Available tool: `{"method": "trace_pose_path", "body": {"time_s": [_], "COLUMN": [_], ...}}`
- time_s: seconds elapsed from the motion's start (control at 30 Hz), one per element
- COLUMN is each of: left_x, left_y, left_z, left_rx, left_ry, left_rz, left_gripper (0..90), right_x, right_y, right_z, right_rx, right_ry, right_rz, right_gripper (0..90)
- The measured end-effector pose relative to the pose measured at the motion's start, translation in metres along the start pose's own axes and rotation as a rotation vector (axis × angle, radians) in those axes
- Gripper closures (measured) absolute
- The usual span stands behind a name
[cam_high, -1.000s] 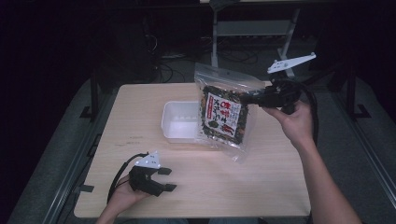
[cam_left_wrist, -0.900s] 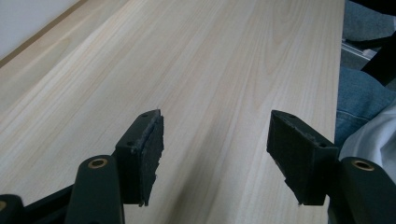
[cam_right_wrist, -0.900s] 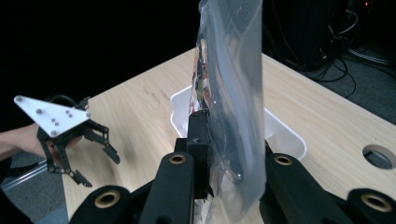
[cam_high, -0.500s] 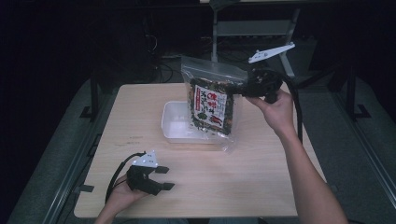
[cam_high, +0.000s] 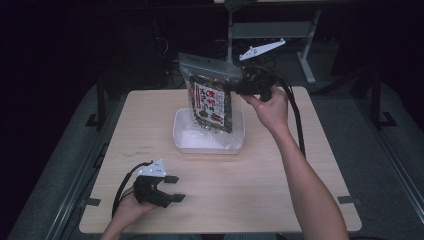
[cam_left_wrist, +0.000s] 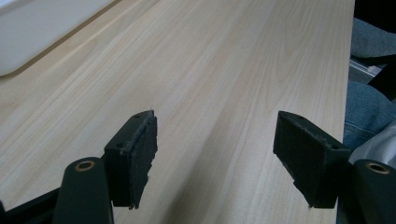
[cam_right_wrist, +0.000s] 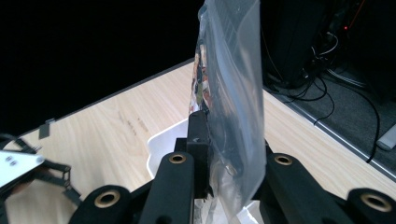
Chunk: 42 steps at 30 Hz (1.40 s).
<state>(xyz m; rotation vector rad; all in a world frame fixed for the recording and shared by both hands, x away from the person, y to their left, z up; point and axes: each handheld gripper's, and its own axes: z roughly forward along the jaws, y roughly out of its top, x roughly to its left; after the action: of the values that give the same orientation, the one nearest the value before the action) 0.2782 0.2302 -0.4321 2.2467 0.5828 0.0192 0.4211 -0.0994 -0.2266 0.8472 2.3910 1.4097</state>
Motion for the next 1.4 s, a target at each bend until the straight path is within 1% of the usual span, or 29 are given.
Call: {"method": "trace_pose_path", "body": {"time_s": [0.03,0.1,0.17,0.2,0.3,0.37,0.43,0.53,0.63,0.7,0.73,0.77,0.87,1.03,1.1,1.2,1.23,1.4], "left_x": [0.000,0.002,0.002,0.003,0.003,0.003,0.004,0.005,0.005,0.005,0.005,0.004,0.004,0.004,0.005,0.006,0.007,0.008], "left_y": [0.000,-0.001,-0.001,-0.001,-0.001,0.000,0.000,-0.001,0.000,0.001,0.001,0.001,0.002,0.001,0.000,0.000,0.000,-0.001], "left_z": [0.000,-0.001,-0.002,-0.002,-0.003,-0.005,-0.006,-0.008,-0.009,-0.009,-0.009,-0.010,-0.009,-0.008,-0.009,-0.011,-0.011,-0.011], "left_rx": [-0.001,-0.003,-0.008,-0.010,-0.013,-0.027,-0.039,-0.044,-0.046,-0.051,-0.052,-0.051,-0.048,-0.045,-0.053,-0.066,-0.067,-0.069], "left_ry": [0.002,0.002,0.004,0.003,0.004,0.005,0.007,0.010,0.002,0.001,-0.001,-0.003,-0.010,-0.023,-0.026,-0.031,-0.032,-0.037], "left_rz": [-0.002,-0.004,-0.010,-0.012,-0.011,-0.012,-0.014,-0.019,-0.023,-0.021,-0.018,-0.016,-0.011,-0.017,-0.021,-0.029,-0.031,-0.038], "left_gripper": [29.2,29.0,29.0,29.0,29.1,29.2,29.2,29.3,29.5,29.6,29.5,29.5,29.5,29.5,29.5,29.5,29.5,29.5], "right_x": [0.000,-0.004,-0.004,-0.004,-0.005,-0.005,-0.004,-0.002,0.000,0.001,0.003,0.003,0.004,0.007,0.009,0.011,0.011,0.011], "right_y": [0.000,-0.001,-0.001,0.000,0.000,0.000,0.000,0.000,0.000,0.000,-0.002,-0.002,-0.007,-0.018,-0.022,-0.028,-0.031,-0.036], "right_z": [0.000,0.009,0.011,0.016,0.020,0.024,0.030,0.034,0.040,0.045,0.050,0.050,0.057,0.068,0.071,0.076,0.078,0.080], "right_rx": [0.000,-0.017,-0.021,-0.028,-0.028,-0.036,-0.047,-0.054,-0.059,-0.058,-0.054,-0.054,-0.050,-0.053,-0.055,-0.048,-0.054,-0.061], "right_ry": [0.000,0.003,0.001,-0.010,-0.019,-0.028,-0.041,-0.041,-0.041,-0.048,-0.056,-0.056,-0.064,-0.078,-0.082,-0.078,-0.077,-0.073], "right_rz": [0.000,0.020,0.021,0.015,0.013,0.013,0.002,-0.001,-0.006,-0.011,-0.017,-0.017,-0.020,-0.032,-0.036,-0.036,-0.031,-0.025], "right_gripper": [78.1,78.1,78.1,78.0,78.1,78.1,78.1,78.1,78.1,78.1,78.0,78.0,78.1,78.0,78.1,78.1,78.0,78.0]}}
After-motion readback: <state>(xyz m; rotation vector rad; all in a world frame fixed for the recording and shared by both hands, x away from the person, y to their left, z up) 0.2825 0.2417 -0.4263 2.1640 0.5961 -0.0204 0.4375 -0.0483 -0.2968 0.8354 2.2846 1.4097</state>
